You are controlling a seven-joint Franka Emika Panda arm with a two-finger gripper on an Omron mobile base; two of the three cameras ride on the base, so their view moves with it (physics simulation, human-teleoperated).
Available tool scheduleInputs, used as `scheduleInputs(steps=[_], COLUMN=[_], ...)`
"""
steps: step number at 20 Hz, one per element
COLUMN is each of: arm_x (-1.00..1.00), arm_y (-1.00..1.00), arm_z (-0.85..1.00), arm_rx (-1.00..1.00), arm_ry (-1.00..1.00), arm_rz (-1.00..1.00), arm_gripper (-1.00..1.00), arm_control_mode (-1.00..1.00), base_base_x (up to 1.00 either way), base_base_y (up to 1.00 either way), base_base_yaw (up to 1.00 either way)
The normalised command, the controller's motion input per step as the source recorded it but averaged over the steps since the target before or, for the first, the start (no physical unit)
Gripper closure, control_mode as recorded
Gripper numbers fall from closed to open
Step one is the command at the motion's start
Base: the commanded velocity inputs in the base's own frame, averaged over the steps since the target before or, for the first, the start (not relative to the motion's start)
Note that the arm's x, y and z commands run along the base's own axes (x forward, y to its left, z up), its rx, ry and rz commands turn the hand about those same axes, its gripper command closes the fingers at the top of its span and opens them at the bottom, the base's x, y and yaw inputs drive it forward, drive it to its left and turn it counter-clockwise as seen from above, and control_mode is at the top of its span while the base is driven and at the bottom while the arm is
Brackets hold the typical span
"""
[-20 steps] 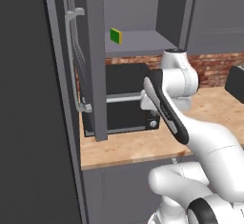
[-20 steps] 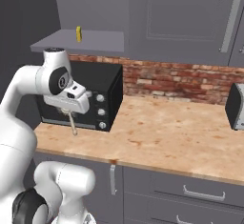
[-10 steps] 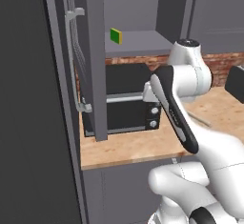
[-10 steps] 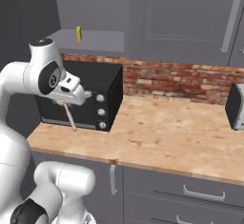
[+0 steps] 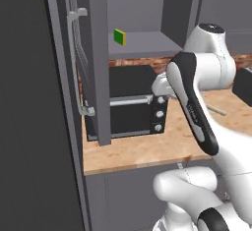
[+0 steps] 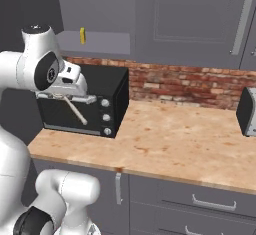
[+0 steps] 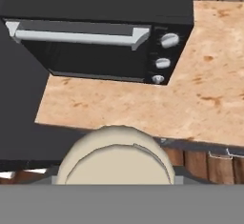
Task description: Pick up the sponge and dish brush from the sink, and place them back in the cabinet, and close the cabinet door.
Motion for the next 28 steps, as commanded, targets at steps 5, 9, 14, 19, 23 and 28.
scheduleInputs(steps=[5,9,14,19,23,28], arm_x=[0.0,0.07,0.15,0.18,0.28,0.3], arm_y=[0.17,0.25,0.23,0.13,0.1,0.06], arm_z=[0.48,0.32,0.31,0.26,0.23,0.25], arm_rx=[0.0,0.0,0.0,-0.01,0.0,0.0], arm_ry=[-0.04,-0.17,-0.27,-0.23,-0.24,-0.18], arm_rz=[0.25,0.16,0.12,0.08,0.11,0.19], arm_gripper=[1.0,1.0,1.0,1.0,1.0,1.0], arm_control_mode=[-1.0,-1.0,-1.0,-1.0,-1.0,-1.0], base_base_x=[0.0,0.0,0.0,0.0,0.0,0.0], base_base_y=[0.0,0.0,0.0,0.0,0.0,0.0], base_base_yaw=[0.0,0.0,0.0,0.0,0.0,0.0])
